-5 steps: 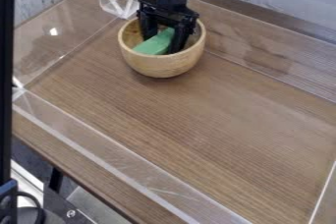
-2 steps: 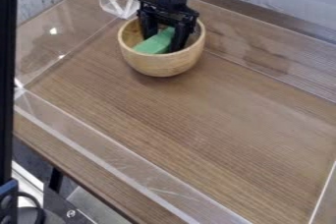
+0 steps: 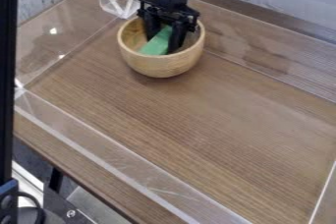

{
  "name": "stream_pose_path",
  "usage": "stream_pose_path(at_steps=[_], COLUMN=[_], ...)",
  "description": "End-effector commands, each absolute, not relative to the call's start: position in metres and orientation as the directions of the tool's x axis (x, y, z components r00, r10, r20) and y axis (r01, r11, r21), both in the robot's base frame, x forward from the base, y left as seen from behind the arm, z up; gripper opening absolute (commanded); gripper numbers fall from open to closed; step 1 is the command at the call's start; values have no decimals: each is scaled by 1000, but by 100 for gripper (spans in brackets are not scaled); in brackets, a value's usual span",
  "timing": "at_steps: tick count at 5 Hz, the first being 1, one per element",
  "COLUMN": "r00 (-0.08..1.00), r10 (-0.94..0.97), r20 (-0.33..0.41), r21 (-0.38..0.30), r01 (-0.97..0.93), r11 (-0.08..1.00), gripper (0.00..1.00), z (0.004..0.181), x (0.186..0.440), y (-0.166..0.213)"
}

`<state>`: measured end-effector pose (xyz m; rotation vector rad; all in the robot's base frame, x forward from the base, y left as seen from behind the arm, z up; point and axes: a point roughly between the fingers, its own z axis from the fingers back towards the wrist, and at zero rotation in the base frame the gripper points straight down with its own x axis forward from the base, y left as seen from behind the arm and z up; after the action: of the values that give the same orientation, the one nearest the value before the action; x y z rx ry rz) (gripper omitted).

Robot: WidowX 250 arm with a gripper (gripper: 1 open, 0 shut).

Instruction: Remove the green block from inside the brown bowl and put it on the table

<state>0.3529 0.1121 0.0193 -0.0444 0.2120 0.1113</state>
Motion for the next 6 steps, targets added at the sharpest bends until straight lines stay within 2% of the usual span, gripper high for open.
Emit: stream_pose_path(at_steps=[1,4,6], r00=[971,984,987], r10=[103,103,103], r20=[-214,-147,-123], r21=[-60,-77,-83], r01=[-119,-115,-113], r11=[991,990,990], gripper=[0,0,0], z=[15,46,55], x=[351,351,351], y=[106,102,101])
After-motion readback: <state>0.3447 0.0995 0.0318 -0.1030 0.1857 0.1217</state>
